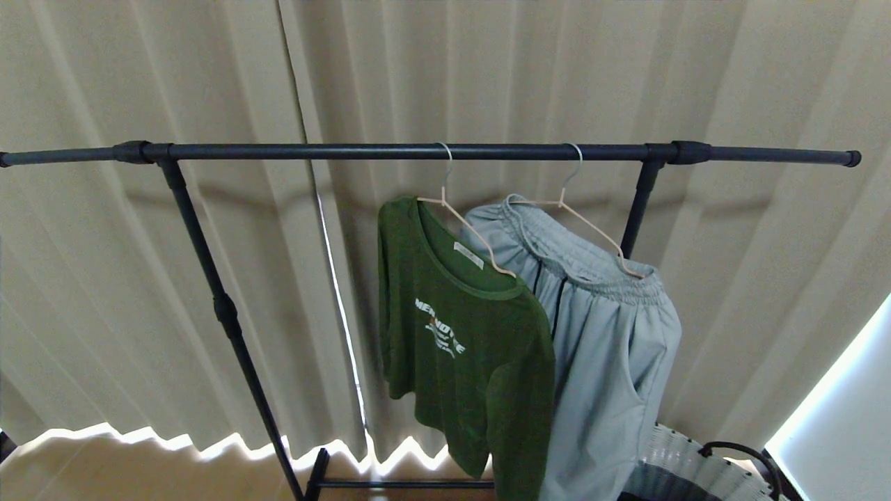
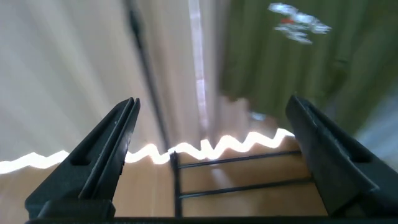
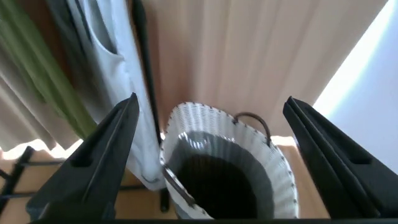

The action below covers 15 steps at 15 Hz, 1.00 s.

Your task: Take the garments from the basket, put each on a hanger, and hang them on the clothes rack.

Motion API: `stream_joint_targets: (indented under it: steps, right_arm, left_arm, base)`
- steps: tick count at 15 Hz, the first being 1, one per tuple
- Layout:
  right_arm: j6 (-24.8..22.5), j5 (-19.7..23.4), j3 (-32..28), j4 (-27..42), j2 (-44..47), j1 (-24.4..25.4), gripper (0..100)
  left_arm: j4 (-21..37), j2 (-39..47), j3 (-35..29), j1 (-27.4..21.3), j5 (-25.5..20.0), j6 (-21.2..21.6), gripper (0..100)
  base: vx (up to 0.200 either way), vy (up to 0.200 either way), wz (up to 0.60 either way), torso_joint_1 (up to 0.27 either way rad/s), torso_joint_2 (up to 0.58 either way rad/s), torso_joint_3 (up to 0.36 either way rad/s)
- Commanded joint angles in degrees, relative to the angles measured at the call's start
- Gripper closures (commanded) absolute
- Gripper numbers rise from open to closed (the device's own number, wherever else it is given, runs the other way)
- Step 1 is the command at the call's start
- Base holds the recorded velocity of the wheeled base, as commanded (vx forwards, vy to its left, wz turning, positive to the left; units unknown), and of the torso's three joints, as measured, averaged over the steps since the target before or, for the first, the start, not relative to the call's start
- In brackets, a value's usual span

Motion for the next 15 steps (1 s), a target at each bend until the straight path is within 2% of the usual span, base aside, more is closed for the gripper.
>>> stream_joint_targets:
  steps: [1,2,4,6,15]
  right_arm:
    - [0.0,1.23,1.86,-2.91,-0.35,0.0,0]
    - [-0.09,2.9,4.94,-8.01,-0.35,0.0,0]
    - [-1.41,6.07,9.51,-17.85,-0.35,0.0,0]
    - [-1.67,6.77,9.51,-17.5,-0.35,0.0,0]
    - [-1.49,6.77,9.51,-17.59,-0.35,0.0,0]
  left_arm:
    - [0.0,-0.51,0.0,-1.67,1.96,-0.09,0]
    - [0.09,-1.74,0.0,-0.44,4.43,-0.79,0]
    - [-0.09,-5.25,0.09,1.23,5.04,-2.46,0]
    - [0.09,-4.99,0.09,1.23,5.57,-4.57,0]
    - [0.09,-4.99,0.09,1.23,5.57,-4.49,0]
  base:
    - [0.0,0.0,0.0,0.0,0.0,0.0]
    - [0.0,0.0,0.0,0.0,0.0,0.0]
    - [0.0,0.0,0.0,0.0,0.0,0.0]
    - [0.0,0.0,0.0,0.0,0.0,0.0]
    - [0.0,0.0,0.0,0.0,0.0,0.0]
